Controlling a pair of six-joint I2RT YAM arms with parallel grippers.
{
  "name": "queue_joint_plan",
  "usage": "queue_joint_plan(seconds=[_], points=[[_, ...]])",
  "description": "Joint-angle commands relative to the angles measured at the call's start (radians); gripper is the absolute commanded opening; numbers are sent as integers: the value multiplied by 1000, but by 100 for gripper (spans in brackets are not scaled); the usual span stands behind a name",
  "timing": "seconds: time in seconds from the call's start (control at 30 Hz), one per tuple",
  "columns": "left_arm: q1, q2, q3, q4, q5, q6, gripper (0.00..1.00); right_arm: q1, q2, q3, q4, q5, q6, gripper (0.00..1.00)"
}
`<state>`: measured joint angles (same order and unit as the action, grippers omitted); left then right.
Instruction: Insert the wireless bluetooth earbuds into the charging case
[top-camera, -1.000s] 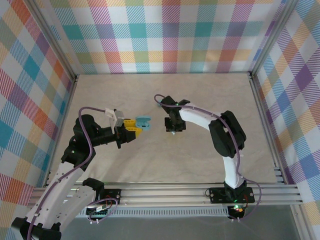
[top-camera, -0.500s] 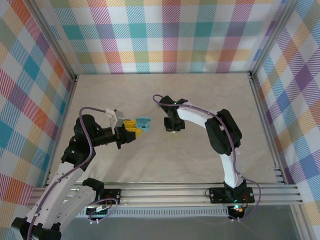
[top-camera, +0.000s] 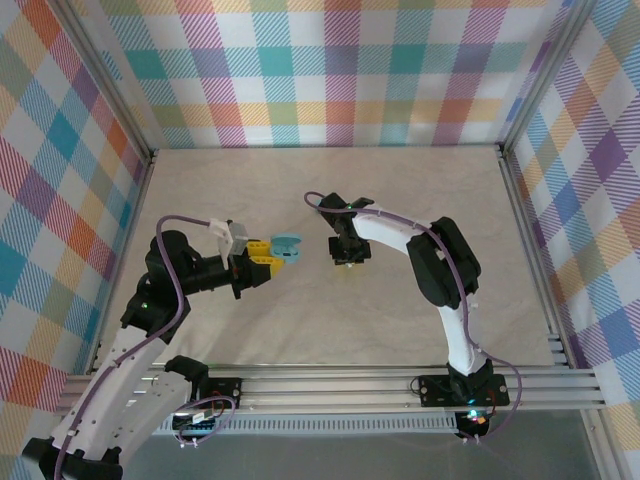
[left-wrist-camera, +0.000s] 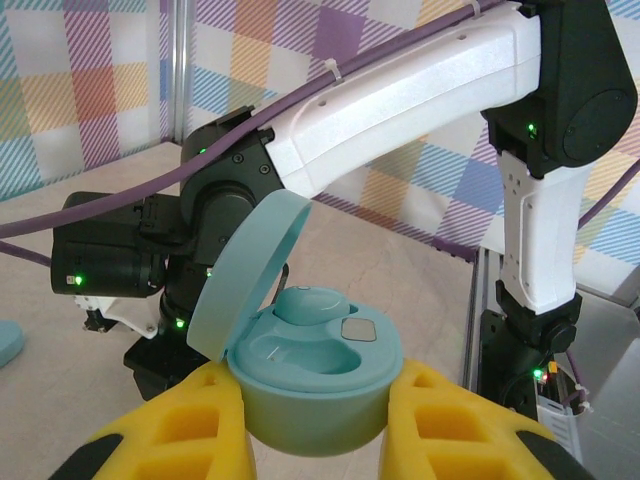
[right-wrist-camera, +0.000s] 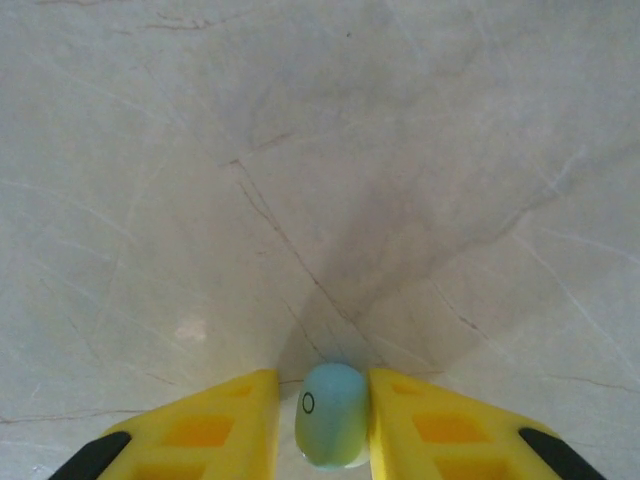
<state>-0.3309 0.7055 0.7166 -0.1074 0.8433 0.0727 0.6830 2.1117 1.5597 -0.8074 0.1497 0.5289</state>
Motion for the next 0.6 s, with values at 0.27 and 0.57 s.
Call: queue_joint_plan(seconds=[0.27,0.57], points=[[10,-14,5,-12,-6,16,0,-7,-79,-67,36,-27,-12,16],[10,-11,21,-12,-16,17,0,-37,-379,-269,201,-240,-5,9]])
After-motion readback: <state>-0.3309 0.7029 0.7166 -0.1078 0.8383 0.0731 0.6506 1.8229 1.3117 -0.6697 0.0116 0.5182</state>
